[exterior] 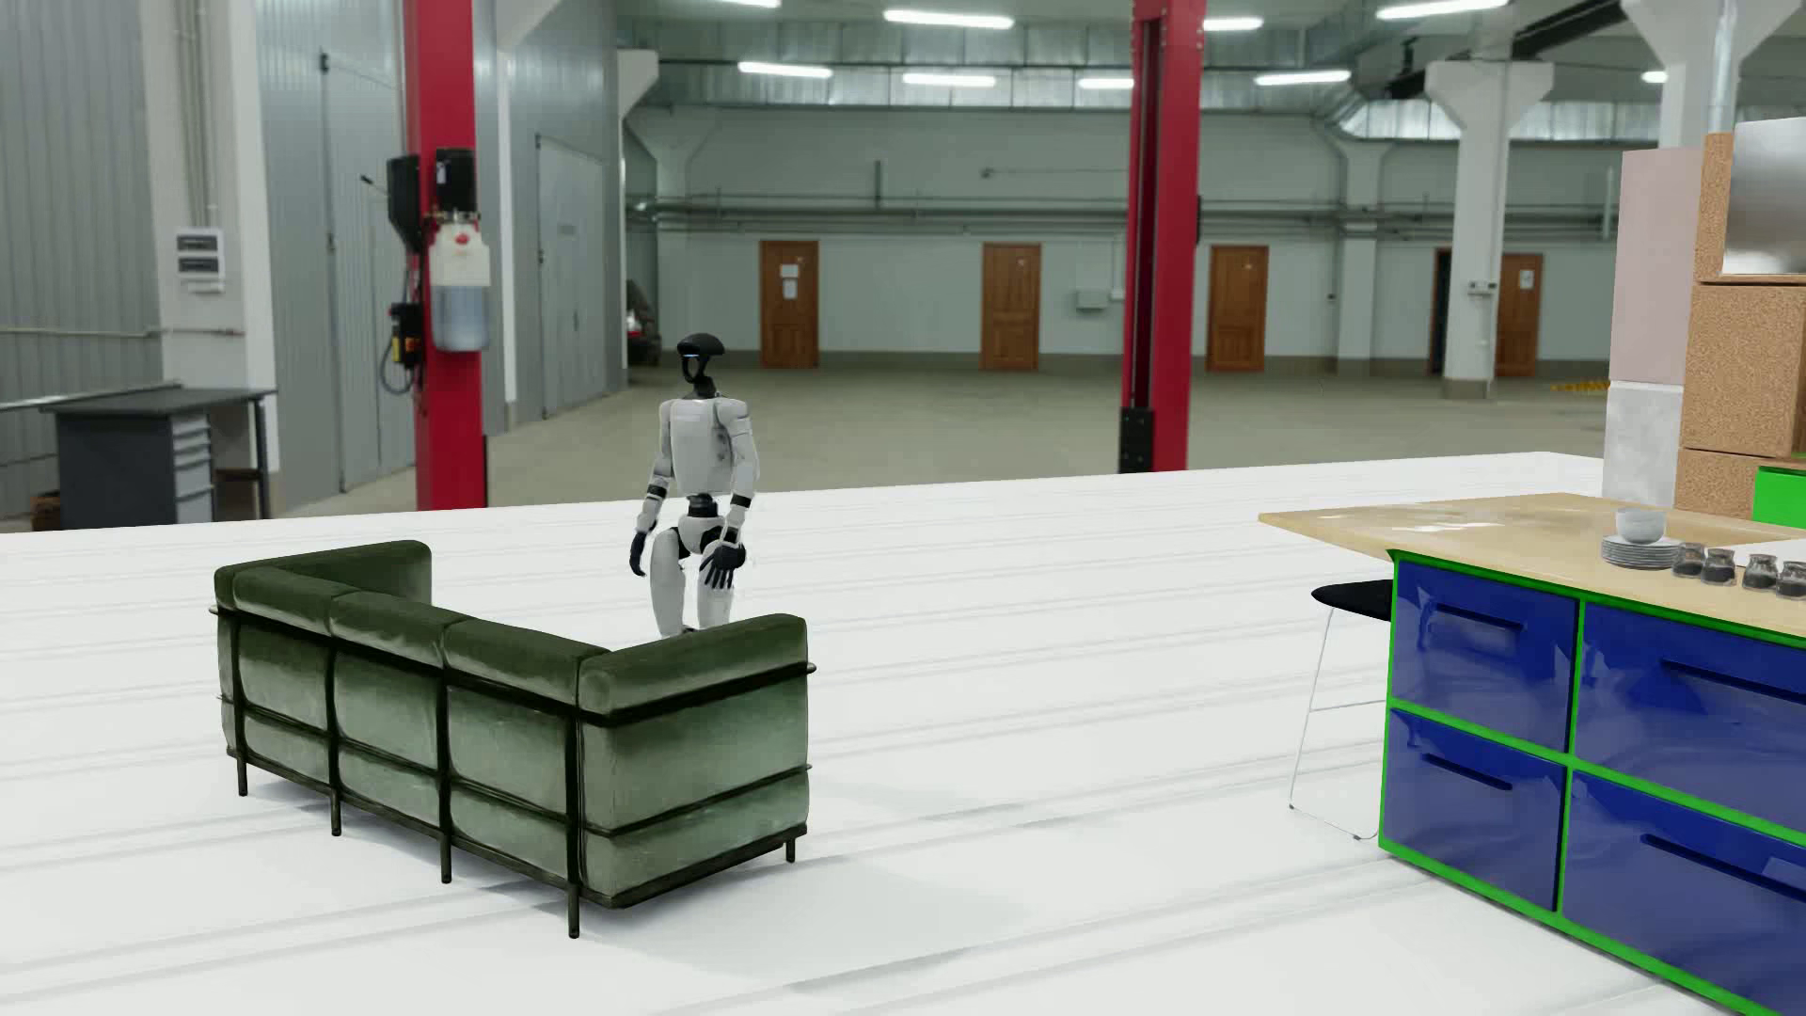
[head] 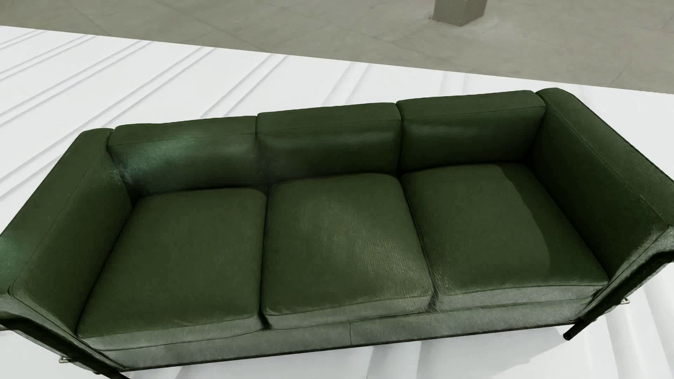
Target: Stand still
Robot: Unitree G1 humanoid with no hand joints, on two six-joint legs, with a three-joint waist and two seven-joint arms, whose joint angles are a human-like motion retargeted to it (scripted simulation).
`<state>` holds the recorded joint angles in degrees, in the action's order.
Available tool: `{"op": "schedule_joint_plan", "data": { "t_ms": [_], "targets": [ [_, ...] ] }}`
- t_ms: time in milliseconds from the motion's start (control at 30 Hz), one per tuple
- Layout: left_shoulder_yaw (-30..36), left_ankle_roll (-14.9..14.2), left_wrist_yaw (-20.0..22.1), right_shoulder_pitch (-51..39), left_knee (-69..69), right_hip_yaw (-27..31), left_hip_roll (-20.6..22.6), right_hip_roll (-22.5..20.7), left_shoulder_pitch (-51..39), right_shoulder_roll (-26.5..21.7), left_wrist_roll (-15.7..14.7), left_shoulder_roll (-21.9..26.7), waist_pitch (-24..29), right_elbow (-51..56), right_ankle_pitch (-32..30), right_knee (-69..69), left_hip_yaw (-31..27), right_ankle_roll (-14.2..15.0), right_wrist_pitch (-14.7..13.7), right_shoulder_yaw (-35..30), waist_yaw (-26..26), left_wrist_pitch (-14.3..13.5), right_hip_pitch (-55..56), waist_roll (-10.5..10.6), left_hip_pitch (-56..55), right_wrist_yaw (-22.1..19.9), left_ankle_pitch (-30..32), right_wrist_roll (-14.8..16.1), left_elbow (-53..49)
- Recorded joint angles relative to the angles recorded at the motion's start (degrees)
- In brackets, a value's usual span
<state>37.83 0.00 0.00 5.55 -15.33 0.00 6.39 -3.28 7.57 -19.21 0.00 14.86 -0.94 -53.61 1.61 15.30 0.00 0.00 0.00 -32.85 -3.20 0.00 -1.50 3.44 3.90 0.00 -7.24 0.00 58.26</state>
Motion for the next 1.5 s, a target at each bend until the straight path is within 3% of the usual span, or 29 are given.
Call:
{"op": "schedule_joint_plan", "data": {
  "t_ms": [1133, 1500],
  "targets": [
    [-2.8, 0.0, 0.0, -0.1, -0.2, 0.0, 0.4, 0.2, 0.3, -0.1, 0.0, 0.1, -0.7, -0.8, 1.5, -0.6, 0.0, 0.0, 0.0, 0.7, 0.4, 0.0, 0.0, 0.5, -0.5, 0.0, -0.6, 0.0, 1.1],
    [0.0, 0.0, 0.0, -0.1, 0.3, 0.0, 0.4, 0.4, -0.8, -0.3, 0.0, 0.4, -0.9, -0.7, 1.7, -1.1, 0.0, 0.0, 0.0, -0.9, 0.9, 0.0, -0.6, 0.4, -0.2, 0.0, -0.5, 0.0, 0.3]
  ]
}}
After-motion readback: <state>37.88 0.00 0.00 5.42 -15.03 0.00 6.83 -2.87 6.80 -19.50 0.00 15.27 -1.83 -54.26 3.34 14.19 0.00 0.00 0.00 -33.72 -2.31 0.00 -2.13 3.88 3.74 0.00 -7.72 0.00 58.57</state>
